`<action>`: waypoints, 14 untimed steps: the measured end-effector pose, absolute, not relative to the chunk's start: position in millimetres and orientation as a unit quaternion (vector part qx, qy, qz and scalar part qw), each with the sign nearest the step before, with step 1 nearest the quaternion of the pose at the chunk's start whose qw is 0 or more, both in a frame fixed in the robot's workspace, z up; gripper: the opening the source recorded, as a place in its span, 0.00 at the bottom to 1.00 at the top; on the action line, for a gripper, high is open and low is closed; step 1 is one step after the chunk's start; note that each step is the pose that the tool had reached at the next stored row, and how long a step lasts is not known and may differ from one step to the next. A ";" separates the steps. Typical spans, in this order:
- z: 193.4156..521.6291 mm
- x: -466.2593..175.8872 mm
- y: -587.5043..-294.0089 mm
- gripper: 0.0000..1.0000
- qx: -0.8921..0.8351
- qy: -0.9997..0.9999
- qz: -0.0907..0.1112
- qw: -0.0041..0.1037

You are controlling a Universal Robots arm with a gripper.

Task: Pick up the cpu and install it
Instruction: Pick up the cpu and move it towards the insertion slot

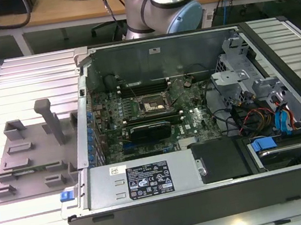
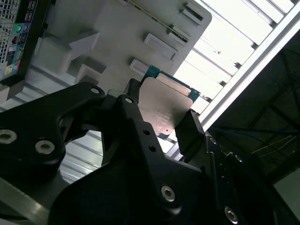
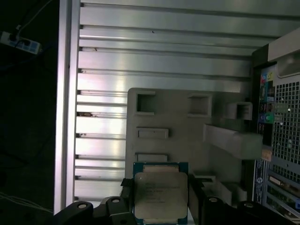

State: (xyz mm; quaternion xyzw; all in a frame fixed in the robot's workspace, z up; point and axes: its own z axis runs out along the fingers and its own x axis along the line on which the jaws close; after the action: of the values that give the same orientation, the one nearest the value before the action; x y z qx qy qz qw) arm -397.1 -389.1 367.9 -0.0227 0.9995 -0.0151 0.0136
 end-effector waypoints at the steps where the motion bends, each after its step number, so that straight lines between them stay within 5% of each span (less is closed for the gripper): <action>1: 369.3 -397.1 -389.1 0.55 -0.023 1.000 -0.015 0.014; 14: 392.1 -397.1 -389.1 0.55 -0.023 1.000 -0.015 0.014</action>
State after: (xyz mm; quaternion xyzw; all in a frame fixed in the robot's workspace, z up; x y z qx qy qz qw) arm -397.1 -389.1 392.1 -0.0227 0.9995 -0.0152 0.0137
